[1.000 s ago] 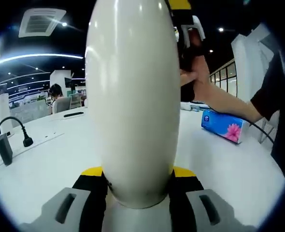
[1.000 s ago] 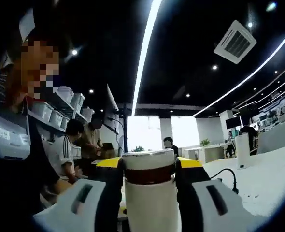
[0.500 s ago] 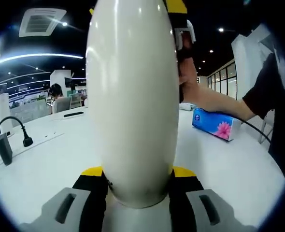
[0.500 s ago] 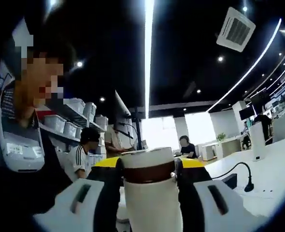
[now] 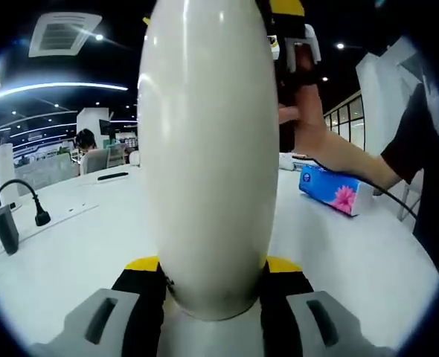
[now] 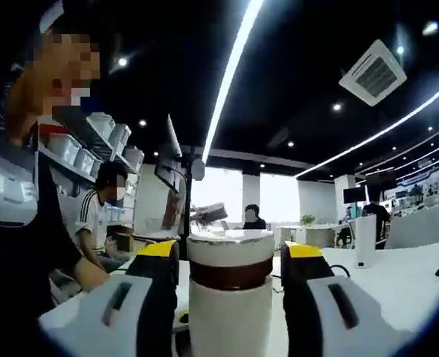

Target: Grasp the water cup twist off the cup lid place the cup lid on the table

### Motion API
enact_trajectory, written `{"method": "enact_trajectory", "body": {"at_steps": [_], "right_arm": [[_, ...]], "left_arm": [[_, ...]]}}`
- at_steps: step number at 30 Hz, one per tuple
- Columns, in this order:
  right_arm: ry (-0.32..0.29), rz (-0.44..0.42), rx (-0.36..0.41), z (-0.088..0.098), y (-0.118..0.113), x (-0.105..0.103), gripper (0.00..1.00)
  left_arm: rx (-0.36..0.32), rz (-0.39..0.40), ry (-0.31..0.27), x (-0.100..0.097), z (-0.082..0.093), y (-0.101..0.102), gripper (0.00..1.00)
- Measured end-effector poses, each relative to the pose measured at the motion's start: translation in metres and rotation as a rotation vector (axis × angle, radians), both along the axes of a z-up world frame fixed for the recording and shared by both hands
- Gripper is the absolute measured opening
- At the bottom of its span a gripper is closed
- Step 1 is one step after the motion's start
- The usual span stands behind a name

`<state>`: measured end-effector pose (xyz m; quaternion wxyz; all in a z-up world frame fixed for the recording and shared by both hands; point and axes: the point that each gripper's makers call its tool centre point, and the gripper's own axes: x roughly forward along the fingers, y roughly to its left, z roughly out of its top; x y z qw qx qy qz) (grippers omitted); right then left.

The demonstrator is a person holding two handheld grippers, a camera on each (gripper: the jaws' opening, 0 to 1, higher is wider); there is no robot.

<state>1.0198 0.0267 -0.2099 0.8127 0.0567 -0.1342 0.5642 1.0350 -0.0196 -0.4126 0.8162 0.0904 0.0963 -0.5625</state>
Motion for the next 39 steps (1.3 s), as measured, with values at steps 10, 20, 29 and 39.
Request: {"method": "enact_trajectory", "body": {"at_steps": [10,20,29,39], "right_arm": [[-0.080,-0.213,-0.036,0.005,-0.009,-0.014,0.61],[-0.130,-0.467,-0.097,0.004,-0.019,-0.011,0.61],[-0.134,-0.574,-0.101,0.006,-0.018,-0.010,0.60],[-0.099,-0.662,-0.037,0.013,-0.019,-0.011,0.54]], "left_arm": [[0.000,0.003,0.001,-0.001,0.000,0.000,0.51],[0.001,0.005,0.001,-0.008,0.002,-0.001,0.51],[0.001,0.006,0.001,-0.011,0.002,0.000,0.51],[0.001,0.007,0.003,-0.014,0.002,0.000,0.51]]}}
